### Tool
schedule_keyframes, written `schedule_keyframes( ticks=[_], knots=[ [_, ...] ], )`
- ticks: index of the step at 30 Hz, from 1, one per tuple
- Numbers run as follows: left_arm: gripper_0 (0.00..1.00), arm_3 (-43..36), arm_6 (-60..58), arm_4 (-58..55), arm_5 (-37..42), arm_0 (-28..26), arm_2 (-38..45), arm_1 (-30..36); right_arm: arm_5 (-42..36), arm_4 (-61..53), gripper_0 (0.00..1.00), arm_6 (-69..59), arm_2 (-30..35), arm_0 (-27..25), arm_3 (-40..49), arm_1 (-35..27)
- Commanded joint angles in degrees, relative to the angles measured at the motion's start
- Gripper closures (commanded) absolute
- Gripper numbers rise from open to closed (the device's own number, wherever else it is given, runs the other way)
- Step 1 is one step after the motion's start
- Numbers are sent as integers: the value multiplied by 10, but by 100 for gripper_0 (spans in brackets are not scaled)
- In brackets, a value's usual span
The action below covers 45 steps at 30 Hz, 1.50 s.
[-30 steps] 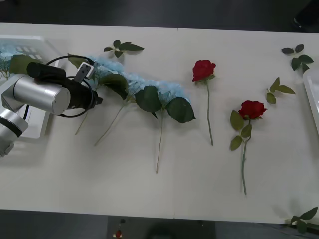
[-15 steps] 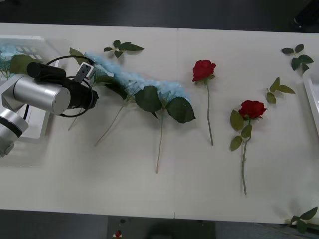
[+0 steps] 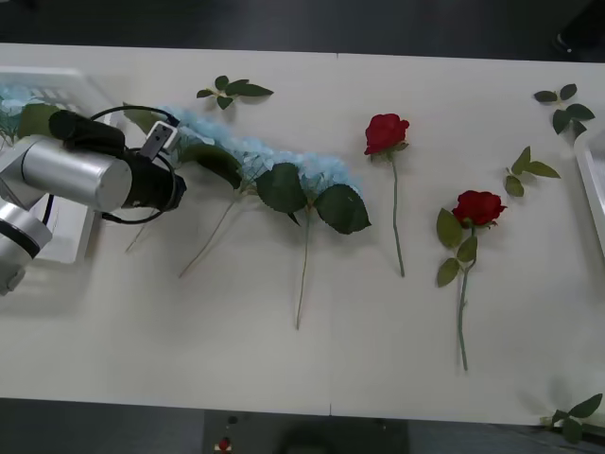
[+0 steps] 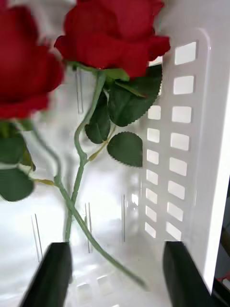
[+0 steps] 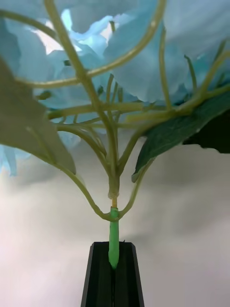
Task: Put the red flowers into the right box and the blue flowers into the left box
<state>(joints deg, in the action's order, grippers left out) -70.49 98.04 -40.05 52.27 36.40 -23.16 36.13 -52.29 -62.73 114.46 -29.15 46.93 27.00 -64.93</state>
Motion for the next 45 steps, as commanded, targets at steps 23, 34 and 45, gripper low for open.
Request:
schedule_keyframes(
  ticks=[23, 34, 45],
  knots=[
    [100, -195, -27, -274, 340, -111, 447, 228, -321, -222, 11, -268, 81, 10, 394, -100],
    [100, -113, -42, -217, 240, -165, 472, 273, -238, -179, 11, -495, 85, -119, 608, -93],
    [100, -14, -59, -223, 17, -165, 363, 272, -230, -41, 11, -681, 84, -198, 738, -13]
  ],
)
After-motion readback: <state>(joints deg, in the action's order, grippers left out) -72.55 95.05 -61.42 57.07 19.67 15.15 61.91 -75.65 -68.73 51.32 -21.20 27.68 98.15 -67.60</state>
